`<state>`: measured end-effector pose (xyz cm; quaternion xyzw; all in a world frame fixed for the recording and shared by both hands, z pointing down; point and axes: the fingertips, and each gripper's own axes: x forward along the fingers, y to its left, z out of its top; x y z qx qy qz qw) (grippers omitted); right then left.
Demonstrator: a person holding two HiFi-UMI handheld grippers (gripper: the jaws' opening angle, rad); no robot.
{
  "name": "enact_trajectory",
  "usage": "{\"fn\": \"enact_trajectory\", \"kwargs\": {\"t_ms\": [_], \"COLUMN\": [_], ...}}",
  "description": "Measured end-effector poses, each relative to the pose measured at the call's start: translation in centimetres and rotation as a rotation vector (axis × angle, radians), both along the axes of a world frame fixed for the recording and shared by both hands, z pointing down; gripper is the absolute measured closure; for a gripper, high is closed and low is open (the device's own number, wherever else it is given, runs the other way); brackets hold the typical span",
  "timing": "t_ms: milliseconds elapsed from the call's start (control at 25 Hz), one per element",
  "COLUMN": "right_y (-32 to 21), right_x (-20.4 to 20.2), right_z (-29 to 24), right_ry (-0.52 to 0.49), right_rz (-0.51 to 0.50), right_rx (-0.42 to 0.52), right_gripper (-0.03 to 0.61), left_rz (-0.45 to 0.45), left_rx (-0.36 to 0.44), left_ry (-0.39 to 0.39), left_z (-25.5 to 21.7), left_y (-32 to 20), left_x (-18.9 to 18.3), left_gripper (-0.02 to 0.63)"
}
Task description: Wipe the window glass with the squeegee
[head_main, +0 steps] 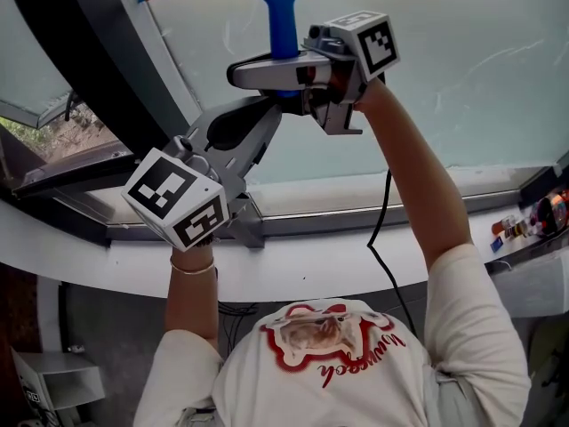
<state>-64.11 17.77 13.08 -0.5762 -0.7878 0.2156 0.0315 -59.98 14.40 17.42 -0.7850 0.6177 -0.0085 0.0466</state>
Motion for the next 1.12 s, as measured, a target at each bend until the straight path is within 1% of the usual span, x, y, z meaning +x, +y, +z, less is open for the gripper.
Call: {"fn": "enact_trajectory", "kwargs": {"t_ms": [120, 360, 600, 880, 1120], "right_y": [0.6, 0.8, 1.3, 0.8, 0.1], "right_x": [0.5, 1.2, 1.8, 1.2, 0.8], "right_z": [1.0, 3.1, 5.0, 5.8, 7.0], "right_ry": [0.0, 0.019, 0.031, 0.049, 0.068], "right_rz": [0.008, 0.015, 0.034, 0.022, 0.037], "right_rx": [0.006, -0.005, 0.008, -0.018, -0.036], "right_gripper": [0.554, 0.551, 0.541, 0.534, 0.529], "left_rz": [-0.001, 0.015, 0.013, 0.012, 0.005], "left_rx": [0.007, -0.021, -0.043, -0.065, -0.089], "left_ry": [0.008, 0.023, 0.031, 0.095, 0.12], "left_z": [1.0, 3.2, 4.9, 5.8, 6.8], "left_y": [0.5, 0.6, 1.1, 0.5, 0.2], "left_x": [0.5, 1.3, 2.1, 1.4, 1.2], "left_gripper": [0.609, 0.609, 0.609, 0.607, 0.607]}}
